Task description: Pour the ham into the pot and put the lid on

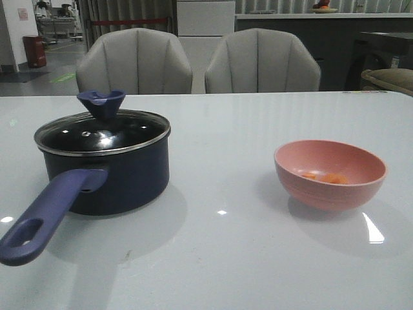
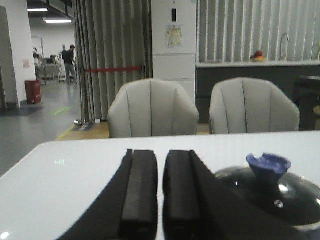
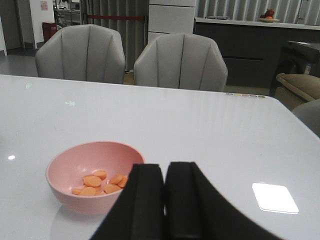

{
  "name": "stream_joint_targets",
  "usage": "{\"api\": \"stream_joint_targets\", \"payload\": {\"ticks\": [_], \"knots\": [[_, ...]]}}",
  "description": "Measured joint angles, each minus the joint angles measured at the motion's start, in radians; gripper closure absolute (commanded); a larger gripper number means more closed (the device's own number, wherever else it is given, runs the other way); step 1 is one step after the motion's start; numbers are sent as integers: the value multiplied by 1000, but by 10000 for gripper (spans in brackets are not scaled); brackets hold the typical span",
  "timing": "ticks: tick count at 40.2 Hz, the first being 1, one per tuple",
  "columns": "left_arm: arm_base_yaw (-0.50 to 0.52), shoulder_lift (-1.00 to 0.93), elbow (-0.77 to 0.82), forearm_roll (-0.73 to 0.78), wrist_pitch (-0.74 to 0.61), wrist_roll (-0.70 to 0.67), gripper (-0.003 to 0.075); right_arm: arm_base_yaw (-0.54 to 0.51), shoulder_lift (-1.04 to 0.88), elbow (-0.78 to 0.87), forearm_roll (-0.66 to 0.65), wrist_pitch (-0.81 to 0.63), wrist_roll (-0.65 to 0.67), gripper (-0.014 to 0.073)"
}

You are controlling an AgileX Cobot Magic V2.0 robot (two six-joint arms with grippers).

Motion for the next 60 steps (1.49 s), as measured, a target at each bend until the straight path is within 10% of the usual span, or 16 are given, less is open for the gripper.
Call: {"api": "stream_joint_targets", "payload": {"ticks": [38, 51, 60], "knots": [[0, 282, -342, -87, 329, 0, 570, 0, 0, 0, 0, 0, 0, 444], [0, 282, -343, -66, 369, 0, 114, 0, 0, 0, 0, 0, 0, 444], [0, 283, -343, -57, 375, 0, 117, 0, 0, 0, 0, 0, 0, 444]]}}
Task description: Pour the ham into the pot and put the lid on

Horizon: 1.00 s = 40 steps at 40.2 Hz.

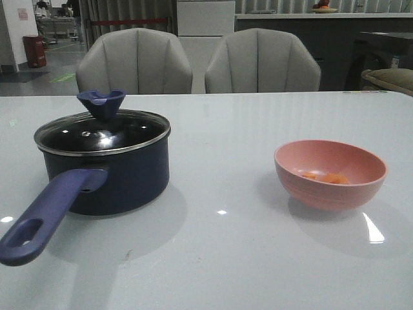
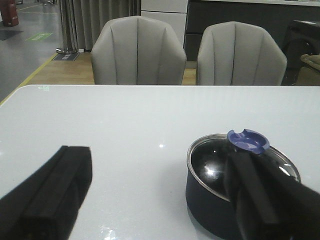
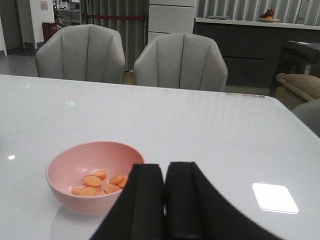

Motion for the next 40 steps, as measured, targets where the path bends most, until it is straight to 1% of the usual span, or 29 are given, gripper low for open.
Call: {"api": "stream_joint_targets", "payload": {"ticks": [5, 9, 14, 27, 32, 37, 40], "knots": [[0, 2, -2, -11, 7, 0, 118, 0, 0, 0, 0, 0, 0, 444], [0, 27, -30, -14, 66, 0, 118, 0, 0, 0, 0, 0, 0, 444], [0, 104, -105, -16, 151, 0, 118, 0, 0, 0, 0, 0, 0, 444], [0, 452, -350, -41, 318, 0, 118, 0, 0, 0, 0, 0, 0, 444], [-4, 610, -481, -64, 405, 0, 118, 0, 0, 0, 0, 0, 0, 444], [-47, 760, -597, -68, 451, 0, 118, 0, 0, 0, 0, 0, 0, 444], [-101, 838, -654, -68, 455, 0, 118, 0, 0, 0, 0, 0, 0, 444]]}}
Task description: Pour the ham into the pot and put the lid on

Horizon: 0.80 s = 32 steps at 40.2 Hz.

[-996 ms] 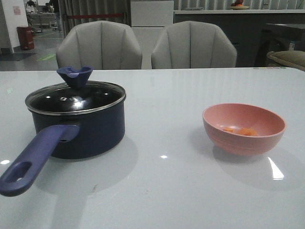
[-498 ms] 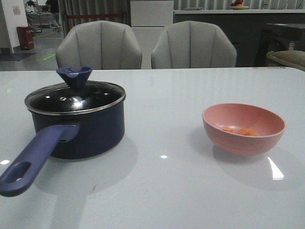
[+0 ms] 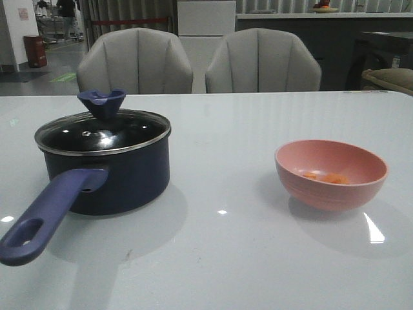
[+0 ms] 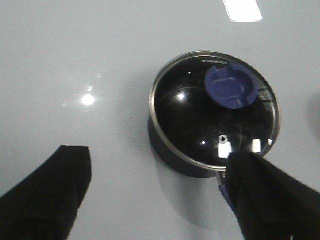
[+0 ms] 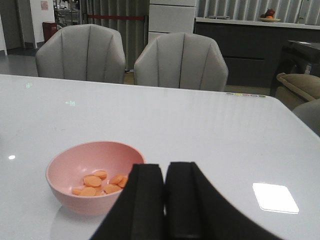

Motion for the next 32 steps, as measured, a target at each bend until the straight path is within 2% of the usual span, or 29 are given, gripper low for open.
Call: {"api": "stream_joint_targets", "payload": {"ticks": [6, 12, 19, 32], "knots": [[-121, 180, -130, 12, 4, -3, 118, 0, 0, 0, 0, 0, 0, 444], [-198, 361, -266, 111, 32, -135, 118, 0, 0, 0, 0, 0, 0, 444], [-239, 551, -426, 243, 143, -281, 118, 0, 0, 0, 0, 0, 0, 444], [-269, 728, -624, 274, 289, -388, 118, 0, 0, 0, 0, 0, 0, 444]]}}
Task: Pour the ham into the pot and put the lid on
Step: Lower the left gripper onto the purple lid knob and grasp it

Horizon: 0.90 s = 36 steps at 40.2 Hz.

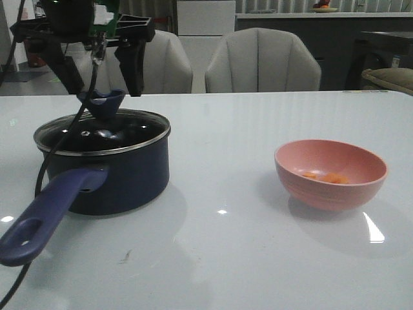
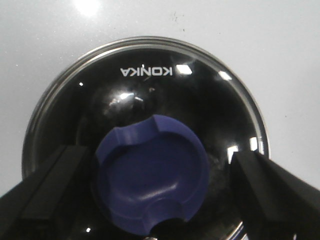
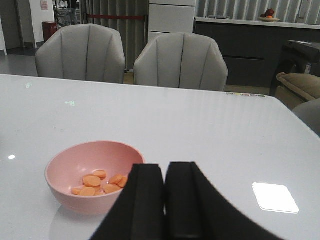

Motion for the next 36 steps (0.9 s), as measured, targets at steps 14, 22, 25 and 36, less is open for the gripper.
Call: {"api": "stream_joint_targets", "payload": {"ticks": [14, 22, 25, 36], "knots": [[0, 40, -12, 11, 35, -43, 118, 0, 0, 0, 0, 0, 0, 444], [0, 49, -12, 11, 35, -44, 251, 0, 0, 0, 0, 0, 0, 444], [0, 51, -12, 15, 37, -46, 351, 0, 0, 0, 0, 0, 0, 444], [0, 53, -20, 17, 45, -50, 499, 0, 0, 0, 0, 0, 0, 444]]}}
